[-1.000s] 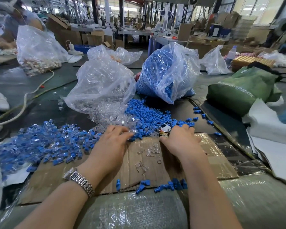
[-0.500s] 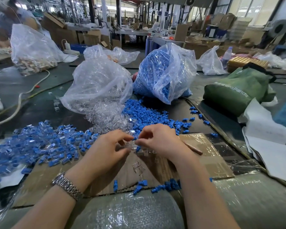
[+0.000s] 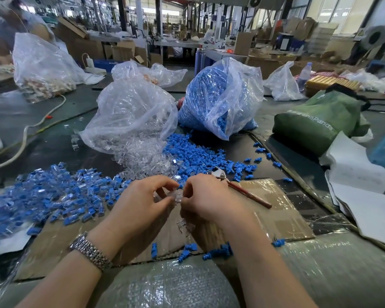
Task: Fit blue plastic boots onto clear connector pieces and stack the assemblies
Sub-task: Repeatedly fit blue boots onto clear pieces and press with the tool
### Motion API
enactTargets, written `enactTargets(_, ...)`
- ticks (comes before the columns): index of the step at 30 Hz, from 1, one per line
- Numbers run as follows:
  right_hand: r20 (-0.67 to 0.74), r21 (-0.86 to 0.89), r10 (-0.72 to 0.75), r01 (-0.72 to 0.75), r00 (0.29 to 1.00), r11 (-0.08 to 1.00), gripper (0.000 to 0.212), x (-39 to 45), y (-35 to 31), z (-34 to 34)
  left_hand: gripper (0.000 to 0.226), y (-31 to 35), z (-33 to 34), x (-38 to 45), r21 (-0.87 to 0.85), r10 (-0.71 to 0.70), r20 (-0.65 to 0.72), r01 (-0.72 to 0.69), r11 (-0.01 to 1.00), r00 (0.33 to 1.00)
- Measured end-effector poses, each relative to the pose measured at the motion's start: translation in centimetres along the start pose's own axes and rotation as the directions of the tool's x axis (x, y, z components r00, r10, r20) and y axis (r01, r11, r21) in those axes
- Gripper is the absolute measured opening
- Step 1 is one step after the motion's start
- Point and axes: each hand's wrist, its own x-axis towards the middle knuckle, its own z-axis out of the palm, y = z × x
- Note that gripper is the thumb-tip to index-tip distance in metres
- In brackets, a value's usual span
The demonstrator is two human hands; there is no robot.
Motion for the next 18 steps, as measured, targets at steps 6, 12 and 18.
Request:
enactTargets(6,-0.003,0.019,0.035,-0.035,0.999,0.999,0.007,-0.2,0.2,-0.1,0.030,0.1,-0.1,-0.2,-0.027,0.000,-0.040,-0.001,1.000,0.999)
enactTargets(12,-0.072,0.098,0.030,-0.023,0.997,0.995,0.006,-0.3,0.4,-0.7,0.030,0.4,-0.2,-0.3,-0.070,-0.012,-0.053,0.008,0.997,0.999)
enactTargets(18,-0.254,0.401,-0.009,0.114,0.967,0.909,0.009,-0.4,1.1,-1.4,0.019,0.4,-0.4,0.0,-0.169,-0.091,-0.080,0.076,0.983,0.993)
